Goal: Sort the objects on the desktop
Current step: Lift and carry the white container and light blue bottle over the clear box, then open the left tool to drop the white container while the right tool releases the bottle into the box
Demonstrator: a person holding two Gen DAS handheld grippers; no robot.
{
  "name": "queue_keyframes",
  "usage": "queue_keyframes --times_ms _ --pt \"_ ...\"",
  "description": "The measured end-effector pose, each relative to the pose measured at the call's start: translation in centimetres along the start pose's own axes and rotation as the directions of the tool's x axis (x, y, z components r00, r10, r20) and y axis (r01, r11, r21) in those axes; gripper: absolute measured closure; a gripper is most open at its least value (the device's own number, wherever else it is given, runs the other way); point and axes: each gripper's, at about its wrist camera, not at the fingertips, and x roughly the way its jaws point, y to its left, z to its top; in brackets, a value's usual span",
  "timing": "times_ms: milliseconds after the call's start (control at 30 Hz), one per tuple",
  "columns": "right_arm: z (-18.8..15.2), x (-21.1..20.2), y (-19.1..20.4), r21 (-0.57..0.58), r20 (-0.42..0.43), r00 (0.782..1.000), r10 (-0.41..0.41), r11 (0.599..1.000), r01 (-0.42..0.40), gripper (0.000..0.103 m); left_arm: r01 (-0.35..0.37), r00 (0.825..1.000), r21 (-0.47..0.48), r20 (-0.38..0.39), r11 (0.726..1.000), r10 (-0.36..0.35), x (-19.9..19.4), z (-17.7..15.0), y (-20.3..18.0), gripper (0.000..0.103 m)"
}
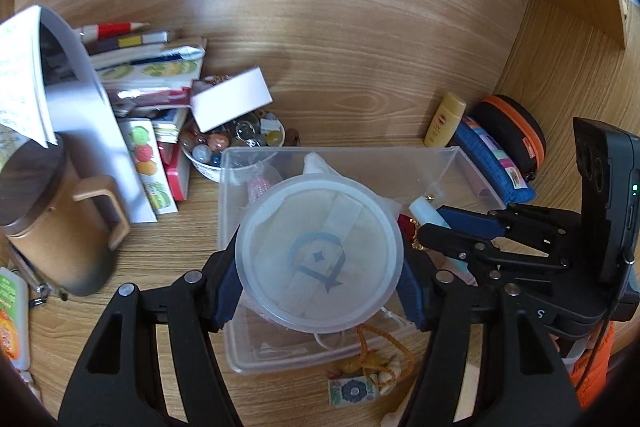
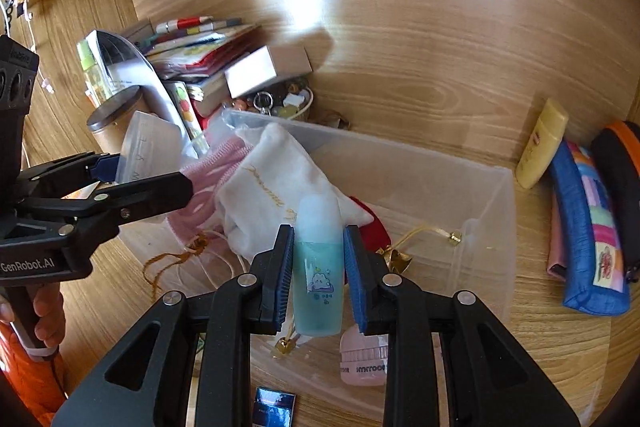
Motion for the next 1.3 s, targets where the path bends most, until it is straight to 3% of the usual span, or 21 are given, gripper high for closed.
queue_keyframes --times_ms 767,1067,1300 --pt "-0.6 2.0 -0.3 0.009 -0.050 0.998 -0.029 1.000 0.029 0.080 0.021 0.998 0.062 -0.067 0.998 -0.017 2.4 -0.7 -1.0 0.038" --pt "-0.4 1.0 -0.1 -0.005 -0.007 0.998 -0.055 0.998 0.055 0.057 0.028 0.998 0.059 -0.059 0.998 -0.024 2.2 -0.7 -1.0 0.035" --pt "-0.3 0.3 0.0 -0.014 0.019 0.995 -0.093 0.996 0.094 0.031 0.004 1.000 0.063 -0.029 0.998 -0.002 0.6 -0.5 -1.3 0.024"
